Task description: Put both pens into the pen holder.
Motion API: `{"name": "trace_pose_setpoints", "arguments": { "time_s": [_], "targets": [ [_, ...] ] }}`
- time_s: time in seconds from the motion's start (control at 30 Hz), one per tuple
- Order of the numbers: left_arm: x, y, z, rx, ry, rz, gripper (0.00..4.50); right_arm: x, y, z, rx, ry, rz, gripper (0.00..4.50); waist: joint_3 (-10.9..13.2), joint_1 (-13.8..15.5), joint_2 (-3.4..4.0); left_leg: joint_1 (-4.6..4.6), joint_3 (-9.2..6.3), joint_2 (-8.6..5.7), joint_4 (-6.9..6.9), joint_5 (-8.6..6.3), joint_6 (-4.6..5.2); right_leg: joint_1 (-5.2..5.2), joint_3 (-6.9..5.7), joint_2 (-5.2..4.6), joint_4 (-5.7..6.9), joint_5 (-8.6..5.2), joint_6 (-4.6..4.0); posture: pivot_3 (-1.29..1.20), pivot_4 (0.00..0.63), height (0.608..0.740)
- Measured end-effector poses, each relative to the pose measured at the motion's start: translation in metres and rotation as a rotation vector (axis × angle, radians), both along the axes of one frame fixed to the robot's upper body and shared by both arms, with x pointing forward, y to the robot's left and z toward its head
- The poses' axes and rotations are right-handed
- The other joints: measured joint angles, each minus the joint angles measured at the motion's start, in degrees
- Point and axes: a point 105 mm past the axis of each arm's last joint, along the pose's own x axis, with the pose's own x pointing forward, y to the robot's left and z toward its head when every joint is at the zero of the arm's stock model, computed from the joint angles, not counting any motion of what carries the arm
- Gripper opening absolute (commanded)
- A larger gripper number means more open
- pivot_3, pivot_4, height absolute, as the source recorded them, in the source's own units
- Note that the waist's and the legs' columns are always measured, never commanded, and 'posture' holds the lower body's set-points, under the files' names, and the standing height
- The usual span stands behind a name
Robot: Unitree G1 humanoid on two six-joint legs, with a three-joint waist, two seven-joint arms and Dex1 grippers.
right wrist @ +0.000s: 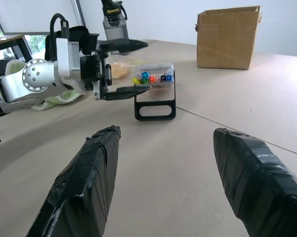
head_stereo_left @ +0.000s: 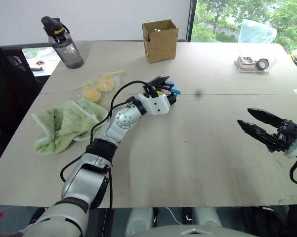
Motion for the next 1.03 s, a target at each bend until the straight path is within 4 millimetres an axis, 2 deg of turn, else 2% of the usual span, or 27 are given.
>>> {"name": "trace_pose_setpoints", "arguments": {
  "time_s": [0.13, 0.23, 0.3, 0.4, 0.47, 0.5, 0.57, 0.67, 0.77, 0.9, 1.03],
  "targets": [
    [0.002, 0.005, 0.005, -0.036, -0.009, 0.018, 4.37, 0.0, 0.0, -0.001, 0.001, 0.0, -0.002, 3.21, 0.0, 0.0, 0.0, 0.0, -0.01, 0.0, 0.0, 0.0, 0.0, 0.0, -0.01, -0.01, 0.01, 0.0, 0.0, 0.0, 0.15, 0.736],
    [-0.003, 0.003, 0.019, -0.112, -0.007, -0.019, 4.37, -0.001, -0.001, -0.004, -0.002, 0.011, -0.008, 3.21, 0.0, 0.0, 0.0, -0.01, -0.01, 0.0, 0.0, 0.01, -0.01, 0.0, -0.01, -0.04, 0.01, 0.0, 0.0, 0.0, 0.15, 0.736],
    [-0.016, -0.006, 0.025, -0.168, 0.035, -0.112, 4.37, -0.001, -0.001, -0.008, -0.016, 0.025, -0.016, 3.21, 0.0, 0.0, 0.01, 0.0, 0.02, 0.0, 0.0, 0.1, -0.18, 0.0, -0.01, -0.1, 0.01, 0.0, 0.0, 0.0, 0.15, 0.736],
    [-0.033, -0.01, 0.02, -0.226, 0.147, -0.192, 4.37, 0.002, 0.002, -0.014, -0.017, 0.022, -0.034, 3.21, 0.0, -0.3, 0.02, 0.02, 0.06, 0.04, 0.0, 0.13, -0.22, 0.0, 0.05, -0.15, 0.02, 0.0, 0.0, 0.0, 0.15, 0.736],
    [-0.054, -0.009, 0.004, -0.305, 0.342, -0.265, 4.37, 0.005, 0.008, -0.025, -0.032, 0.029, -0.047, 3.21, 0.0, -0.7, 0.04, 0.07, 0.03, 0.08, 0.0, 0.13, -0.23, -0.04, 0.07, -0.2, 0.1, 0.0, -0.01, 0.0, 0.15, 0.736],
    [-0.066, -0.001, -0.004, -0.367, 0.459, -0.274, 4.37, 0.005, 0.009, -0.036, -0.077, 0.039, -0.053, 3.21, 0.0, -0.8, 0.04, 0.09, -0.01, 0.12, 0.0, 0.11, -0.2, -0.03, 0.06, -0.16, 0.13, 0.0, -0.01, 0.0, 0.15, 0.736],
    [-0.079, 0.014, -0.011, -0.462, 0.574, -0.255, 4.37, 0.002, 0.007, -0.054, -0.121, 0.07, -0.061, 3.21, 0.0, -0.9, 0.04, 0.12, -0.04, 0.16, -0.01, 0.11, -0.19, -0.01, 0.04, -0.19, 0.13, -0.01, -0.01, 0.0, 0.15, 0.736],
    [-0.099, 0.05, -0.025, -0.581, 0.753, -0.156, 4.37, -0.009, 0.007, -0.088, -0.181, 0.151, -0.046, 3.21, 0.0, -1.1, 0.09, 0.14, -0.02, 0.16, -0.01, 0.04, -0.09, -0.01, 0.04, -0.25, 0.15, -0.01, -0.02, 0.0, 0.15, 0.736],
    [-0.116, 0.074, -0.048, -0.625, 0.884, -0.045, 4.37, -0.012, 0.006, -0.096, -0.215, 0.138, -0.036, 3.21, 0.0, -1.1, 0.08, 0.22, 0.05, 0.09, 0.03, 0.01, -0.04, 0.09, 0.08, -0.32, 0.11, -0.02, -0.01, 0.0, 0.15, 0.736],
    [-0.155, 0.096, -0.102, -0.623, 1.076, 0.129, 4.37, -0.013, -0.002, -0.106, -0.241, 0.125, -0.035, 3.21, 0.0, -1.0, 0.03, 0.26, 0.06, 0.05, 0.02, 0.0, -0.01, 0.13, 0.07, -0.32, 0.08, -0.04, -0.04, 0.0, 0.15, 0.736],
    [-0.16, 0.099, -0.105, -0.578, 1.046, 0.159, 4.37, -0.012, -0.003, -0.109, -0.244, 0.107, -0.028, 3.21, 0.0, 0.1, 0.04, 0.26, 0.02, 0.05, 0.02, 0.01, -0.02, 0.13, 0.05, -0.24, 0.1, -0.15, -0.24, 0.0, 0.15, 0.736]
  ]
}}
